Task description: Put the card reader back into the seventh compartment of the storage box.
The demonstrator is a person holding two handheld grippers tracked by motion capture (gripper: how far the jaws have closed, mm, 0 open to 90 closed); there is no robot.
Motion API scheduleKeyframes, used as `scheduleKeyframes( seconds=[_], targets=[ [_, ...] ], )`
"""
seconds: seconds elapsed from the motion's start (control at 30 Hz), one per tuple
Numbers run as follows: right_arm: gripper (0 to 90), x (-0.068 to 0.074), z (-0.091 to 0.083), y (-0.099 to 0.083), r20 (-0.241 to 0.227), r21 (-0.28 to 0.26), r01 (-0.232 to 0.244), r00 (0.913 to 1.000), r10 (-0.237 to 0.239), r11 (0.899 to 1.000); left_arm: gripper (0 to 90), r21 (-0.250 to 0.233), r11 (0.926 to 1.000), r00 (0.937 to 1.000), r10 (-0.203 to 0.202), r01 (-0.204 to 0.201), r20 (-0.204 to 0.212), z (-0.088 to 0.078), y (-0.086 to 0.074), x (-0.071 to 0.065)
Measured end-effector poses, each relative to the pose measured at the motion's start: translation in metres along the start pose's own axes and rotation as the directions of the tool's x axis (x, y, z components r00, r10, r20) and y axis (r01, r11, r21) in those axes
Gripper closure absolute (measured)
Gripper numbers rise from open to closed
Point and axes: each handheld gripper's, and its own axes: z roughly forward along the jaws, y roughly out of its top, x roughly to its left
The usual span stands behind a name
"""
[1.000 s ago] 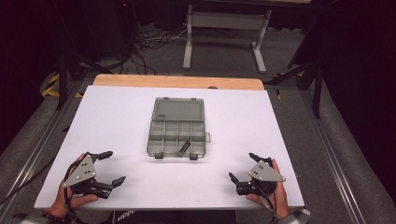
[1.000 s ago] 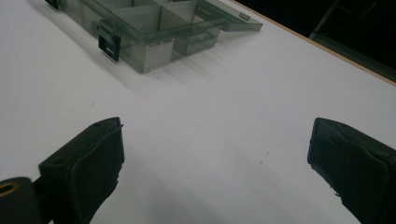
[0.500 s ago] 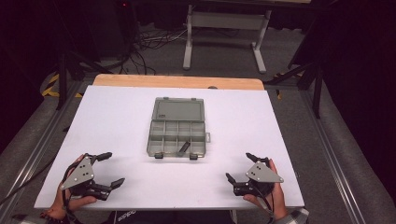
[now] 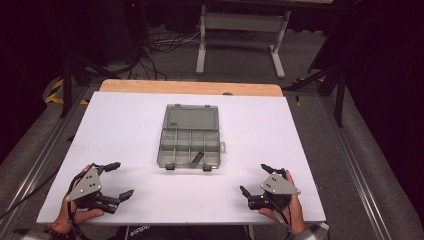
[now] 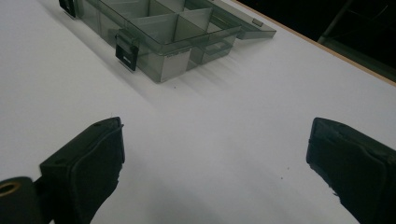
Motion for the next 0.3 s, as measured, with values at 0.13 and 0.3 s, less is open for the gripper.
scheduleKeyframes(
  seconds=[0.13,0.3],
  targets=[
    [5.5,0.0012,0.0012,-0.0001,-0.018,-0.001,-0.004,0.9998,0.004,1.0,6.8,-0.002,1.0,1.0,0.006,-0.006,0.0,-0.0014,-0.0001,0.0003],
    [5.5,0.0026,0.0014,0.0005,-0.019,0.004,0.003,0.9998,-0.003,1.0,6.8,-0.006,1.0,1.0,0.002,-0.002,-0.009,-0.0007,0.0011,-0.0002]
  ],
)
